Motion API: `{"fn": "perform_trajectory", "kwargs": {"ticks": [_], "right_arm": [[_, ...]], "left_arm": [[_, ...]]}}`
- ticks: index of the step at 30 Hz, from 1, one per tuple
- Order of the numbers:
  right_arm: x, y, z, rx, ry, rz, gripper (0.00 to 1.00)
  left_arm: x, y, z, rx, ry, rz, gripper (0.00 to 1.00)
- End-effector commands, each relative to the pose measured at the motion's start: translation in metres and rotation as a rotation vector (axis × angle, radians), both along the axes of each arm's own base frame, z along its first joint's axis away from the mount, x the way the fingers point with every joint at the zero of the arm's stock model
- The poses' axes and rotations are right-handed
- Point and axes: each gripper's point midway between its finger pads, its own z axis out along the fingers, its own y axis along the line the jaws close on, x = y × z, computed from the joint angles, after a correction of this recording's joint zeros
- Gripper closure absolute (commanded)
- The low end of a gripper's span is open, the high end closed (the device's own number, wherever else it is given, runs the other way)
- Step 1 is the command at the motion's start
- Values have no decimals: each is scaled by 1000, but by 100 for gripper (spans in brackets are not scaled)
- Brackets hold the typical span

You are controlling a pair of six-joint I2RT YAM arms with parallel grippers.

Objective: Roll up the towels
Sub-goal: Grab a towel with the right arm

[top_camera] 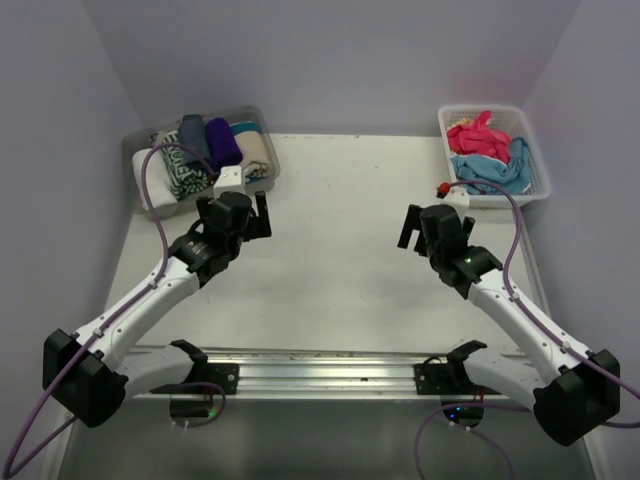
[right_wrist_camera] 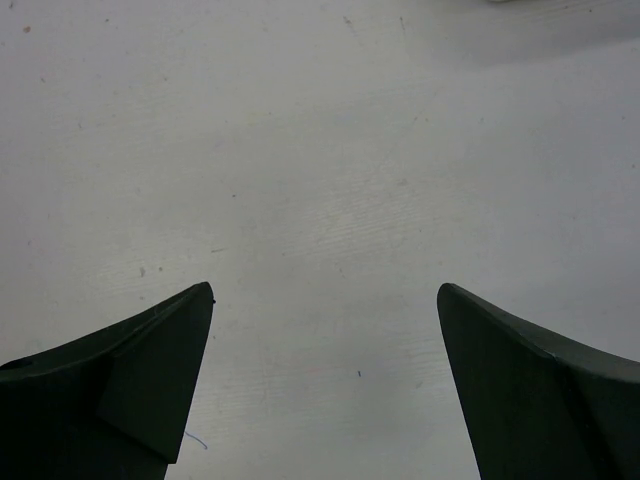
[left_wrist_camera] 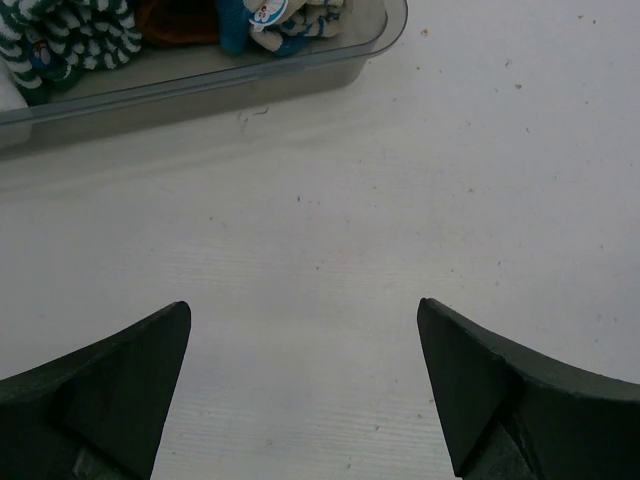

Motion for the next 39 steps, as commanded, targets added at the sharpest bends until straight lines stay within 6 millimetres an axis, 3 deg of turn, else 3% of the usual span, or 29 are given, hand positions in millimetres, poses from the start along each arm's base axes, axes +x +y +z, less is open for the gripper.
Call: {"fn": "perform_trajectory", "kwargs": {"ticks": [1, 8, 10, 12, 13, 16, 17, 18, 19, 20, 23, 25, 26, 31, 32, 33, 35, 36, 38, 39], "right_arm": [[3, -2, 6, 16, -36, -24, 1], [8, 9, 3, 12, 37, 7, 1], [17, 16, 9, 13, 39, 30, 1], [34, 7, 27, 5, 11, 13, 3], [41, 10, 23, 45, 42, 44, 4], [72, -17, 46, 102, 10, -12, 3], [80, -21, 38, 82, 54, -22, 3], [94, -32, 61, 84, 8, -56, 2], [105, -39, 56, 75, 27, -80, 2], [117, -44, 73, 86, -8, -99, 2], [150, -83, 81, 125, -30, -207, 8], [166, -94, 85, 143, -40, -244, 10], [181, -118, 85, 149, -47, -300, 11], [221, -149, 69, 158, 5, -375, 4], [232, -155, 86, 157, -35, -382, 3], [243, -160, 67, 148, 2, -399, 2], [255, -168, 72, 152, -20, -423, 2], [260, -172, 60, 149, -4, -437, 2], [272, -176, 57, 161, -20, -444, 5], [277, -179, 41, 159, 3, -449, 7]], "left_arm": [[4, 4, 26, -36, -76, 36, 0], [8, -1, 34, -48, -94, 15, 0], [8, -2, 31, -47, -88, 11, 0], [8, -5, 27, -48, -65, 3, 0], [10, -10, 29, -58, -58, -12, 0], [12, -16, 33, -69, -54, -35, 0], [12, -17, 34, -70, -56, -38, 0], [12, -17, 34, -67, -59, -41, 0], [12, -16, 36, -68, -64, -37, 0], [11, -15, 36, -66, -62, -35, 0], [9, -15, 37, -64, -60, -47, 0], [7, -16, 39, -69, -61, -63, 0], [6, -16, 40, -67, -62, -67, 0], [0, -11, 41, -64, -62, -58, 0], [0, -11, 43, -72, -71, -57, 0], [-2, -10, 41, -73, -72, -58, 0], [-2, -11, 41, -86, -82, -63, 0], [-3, -13, 38, -87, -74, -71, 0], [-4, -15, 36, -94, -64, -75, 0], [-3, -15, 32, -92, -52, -76, 0]]}}
